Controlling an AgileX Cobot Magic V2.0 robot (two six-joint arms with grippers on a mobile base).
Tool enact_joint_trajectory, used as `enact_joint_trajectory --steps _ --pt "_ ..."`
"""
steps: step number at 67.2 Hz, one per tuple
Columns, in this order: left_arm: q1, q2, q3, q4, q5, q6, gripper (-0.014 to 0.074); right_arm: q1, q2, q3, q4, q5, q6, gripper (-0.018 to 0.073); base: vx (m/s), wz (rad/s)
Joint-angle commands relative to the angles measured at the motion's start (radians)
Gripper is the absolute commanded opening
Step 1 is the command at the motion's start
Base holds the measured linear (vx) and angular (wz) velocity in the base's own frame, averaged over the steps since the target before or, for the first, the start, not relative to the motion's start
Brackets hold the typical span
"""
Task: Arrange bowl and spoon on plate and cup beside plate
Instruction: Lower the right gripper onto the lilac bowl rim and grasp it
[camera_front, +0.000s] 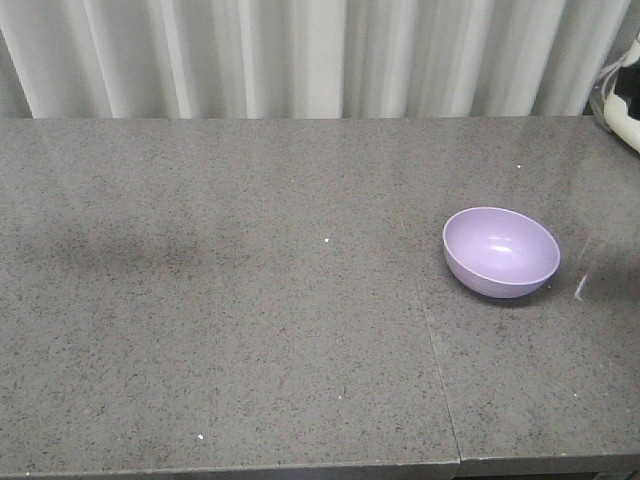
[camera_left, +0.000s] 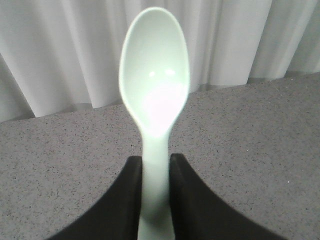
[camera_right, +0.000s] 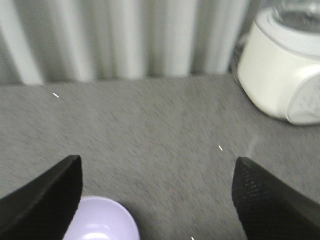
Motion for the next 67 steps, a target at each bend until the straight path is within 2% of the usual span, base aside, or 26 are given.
enact_joint_trajectory --steps 1,12,28,54,67 --pt "-0.006 -0.032 -0.023 -0.012 -0.069 0.007 -0.0006 -0.04 0.06 -0.066 -0.003 0.011 -0.003 0.0584 0.0 0.0" --pt "-0.006 -0.031 0.003 -0.012 -0.075 0.009 -0.0006 -0.048 0.182 -0.138 0.018 0.111 -0.013 0.0584 0.0 0.0" --pt "-0.006 -0.031 0.007 -0.012 -0.082 0.014 -0.0006 -0.048 0.296 -0.239 0.237 0.27 -0.211 0.0584 0.0 0.0" --pt "-0.006 -0.031 0.007 -0.012 -0.071 0.017 -0.0006 -0.048 0.427 -0.262 0.266 0.418 -0.253 0.0582 0.0 0.0" --pt "-0.006 -0.031 0.007 -0.012 -0.071 0.017 -0.0006 -0.048 0.457 -0.262 0.302 0.433 -0.293 0.0582 0.0 0.0"
